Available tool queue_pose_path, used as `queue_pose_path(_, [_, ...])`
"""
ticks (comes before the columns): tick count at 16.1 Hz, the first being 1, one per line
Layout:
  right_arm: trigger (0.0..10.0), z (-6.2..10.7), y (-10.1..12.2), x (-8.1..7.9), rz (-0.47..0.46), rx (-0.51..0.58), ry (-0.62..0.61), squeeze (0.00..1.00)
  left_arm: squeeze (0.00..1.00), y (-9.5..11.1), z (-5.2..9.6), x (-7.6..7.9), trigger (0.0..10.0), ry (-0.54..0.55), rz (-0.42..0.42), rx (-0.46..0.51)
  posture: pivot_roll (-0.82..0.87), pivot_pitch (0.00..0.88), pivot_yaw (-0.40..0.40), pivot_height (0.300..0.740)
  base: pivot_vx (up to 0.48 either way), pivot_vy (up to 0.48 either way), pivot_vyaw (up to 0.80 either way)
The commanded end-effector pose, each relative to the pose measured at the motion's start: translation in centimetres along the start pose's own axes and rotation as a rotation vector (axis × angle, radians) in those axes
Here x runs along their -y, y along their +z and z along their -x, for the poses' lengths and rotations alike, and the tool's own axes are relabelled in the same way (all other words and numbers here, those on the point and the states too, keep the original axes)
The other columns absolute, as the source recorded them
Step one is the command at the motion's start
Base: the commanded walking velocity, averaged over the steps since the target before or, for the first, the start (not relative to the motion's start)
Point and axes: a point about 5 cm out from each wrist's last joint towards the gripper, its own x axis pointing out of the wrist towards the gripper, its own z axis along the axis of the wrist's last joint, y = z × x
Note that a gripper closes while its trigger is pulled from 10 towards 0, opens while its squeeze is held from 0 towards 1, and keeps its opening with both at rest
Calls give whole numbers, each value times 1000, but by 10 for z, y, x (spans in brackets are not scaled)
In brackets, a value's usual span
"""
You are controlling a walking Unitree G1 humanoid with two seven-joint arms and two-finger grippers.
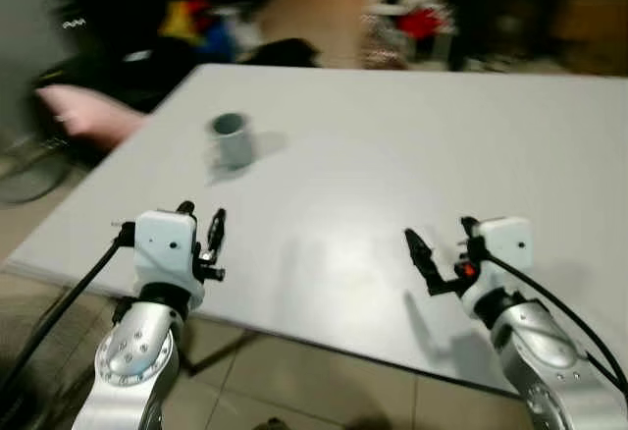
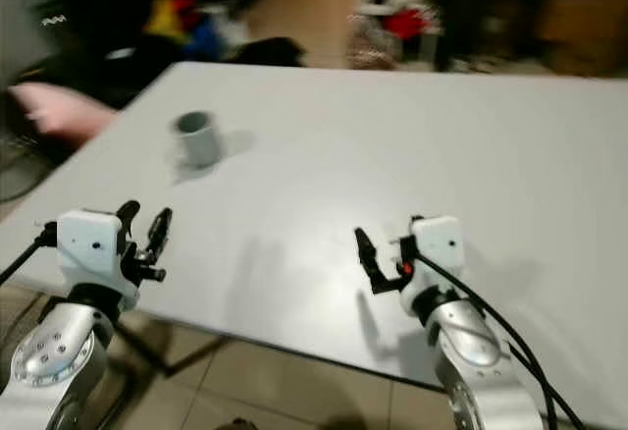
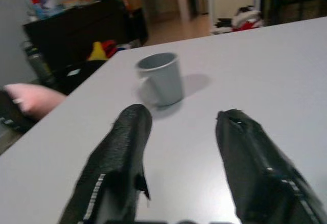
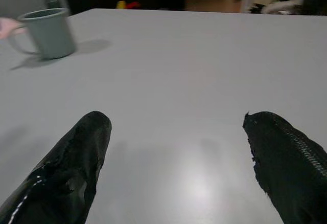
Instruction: Setting the table
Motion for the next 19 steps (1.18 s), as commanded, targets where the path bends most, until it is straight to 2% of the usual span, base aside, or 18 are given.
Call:
queue_pose_path(1, [10000,2,6,-3,-15,27,22,1000,988,-3,0,0,10000,-10,-11,-1,-129,0,117,740,0,0,800])
queue_pose_path(3, [10000,3,8,3,51,57,18,1000,1000,-5,2,3,10000,-23,-15,-12,-133,0,116,740,0,0,800])
queue_pose_path(5, [10000,1,8,0,39,66,40,1000,1000,-5,3,6,10000,-29,-27,0,-131,0,115,740,0,0,800])
queue_pose_path(7, [10000,0,9,-3,27,82,60,1000,1000,-4,4,9,10000,-32,6,10,-125,0,114,740,0,0,800])
queue_pose_path(8, [10000,1,10,-5,-15,94,77,1000,1000,-2,6,6,10000,19,14,18,-123,0,112,740,0,0,800])
queue_pose_path(9, [10000,2,11,-7,-18,102,87,1000,1000,-3,8,4,10000,38,21,11,-121,0,110,740,0,0,800])
queue_pose_path(14, [10000,4,6,-16,-47,84,152,1000,1000,1,15,1,10000,53,-21,11,-109,0,115,740,0,0,800])
queue_pose_path(15, [10000,3,7,-19,-49,88,183,1000,922,2,16,3,10000,48,-18,15,-109,0,116,740,0,0,800])
queue_pose_path(16, [10000,2,7,-20,-48,91,203,1000,757,2,17,6,10000,40,-16,12,-104,0,116,740,0,0,800])
queue_pose_path(17, [10000,2,8,-20,-43,91,217,1000,541,1,19,8,10000,35,-19,5,-102,0,114,740,0,0,800])
queue_pose_path(18, [10000,1,8,-19,-37,89,225,1000,439,0,20,9,10000,33,-21,-5,-95,0,111,740,0,0,800])
queue_pose_path(19, [10000,0,8,-19,-35,89,230,1000,267,-1,20,9,10000,38,-15,-11,-90,0,108,740,0,0,800])
